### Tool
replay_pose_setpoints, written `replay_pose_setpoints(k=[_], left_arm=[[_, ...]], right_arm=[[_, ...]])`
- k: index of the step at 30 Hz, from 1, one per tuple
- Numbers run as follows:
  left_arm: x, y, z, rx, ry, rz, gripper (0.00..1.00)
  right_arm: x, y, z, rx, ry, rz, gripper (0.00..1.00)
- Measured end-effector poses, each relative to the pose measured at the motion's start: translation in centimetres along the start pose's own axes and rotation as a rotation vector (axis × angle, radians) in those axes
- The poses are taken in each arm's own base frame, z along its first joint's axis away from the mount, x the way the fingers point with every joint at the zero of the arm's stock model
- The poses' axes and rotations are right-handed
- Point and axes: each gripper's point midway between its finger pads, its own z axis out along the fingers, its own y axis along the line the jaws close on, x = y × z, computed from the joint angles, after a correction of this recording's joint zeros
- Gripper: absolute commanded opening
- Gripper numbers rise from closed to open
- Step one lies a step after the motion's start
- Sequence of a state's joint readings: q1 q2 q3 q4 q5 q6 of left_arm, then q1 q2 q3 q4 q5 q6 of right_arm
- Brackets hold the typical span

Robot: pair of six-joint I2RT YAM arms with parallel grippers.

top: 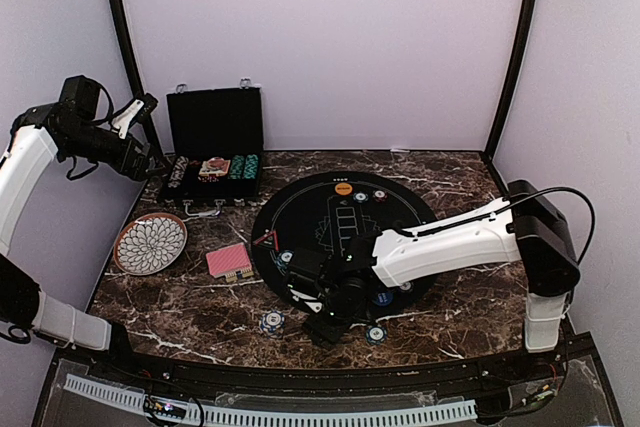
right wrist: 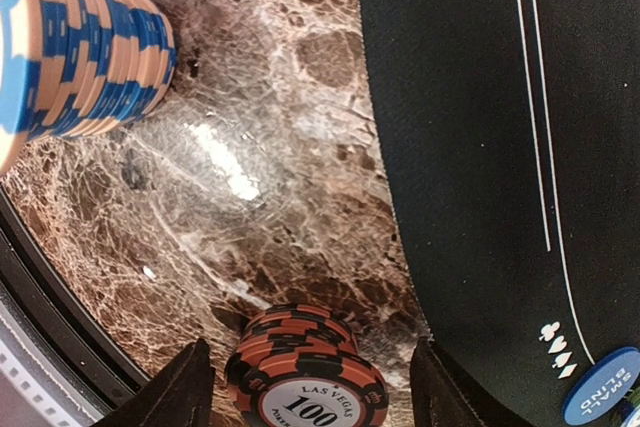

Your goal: Distribute texas hold em gaming equipment

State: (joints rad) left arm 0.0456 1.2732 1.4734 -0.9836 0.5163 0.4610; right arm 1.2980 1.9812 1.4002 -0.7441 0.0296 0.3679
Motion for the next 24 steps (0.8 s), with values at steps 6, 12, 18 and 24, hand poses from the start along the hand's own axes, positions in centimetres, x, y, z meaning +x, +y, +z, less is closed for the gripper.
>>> replay_pose_setpoints(k=[6, 12, 18, 24], left_arm=[[0.00, 0.00, 0.00, 0.000, 0.000, 0.000, 0.99], [0.00, 0.00, 0.00, 0.000, 0.000, 0.000, 0.99], [0.00, -0.01, -0.01, 0.000, 0.000, 0.000, 0.99], [0.00, 0.00, -0.01, 0.000, 0.000, 0.000, 0.99]], right_arm=[[0.00, -0.01, 0.00, 0.000, 0.000, -0.002, 0.59], [0.00, 0.01, -0.01, 0.000, 0.000, -0.003, 0.52], [-0.01, 0.02, -0.05, 0.000, 0.001, 0.000, 0.51], [-0.17, 0.15, -0.25, -0.005, -0.001, -0.001, 0.55]])
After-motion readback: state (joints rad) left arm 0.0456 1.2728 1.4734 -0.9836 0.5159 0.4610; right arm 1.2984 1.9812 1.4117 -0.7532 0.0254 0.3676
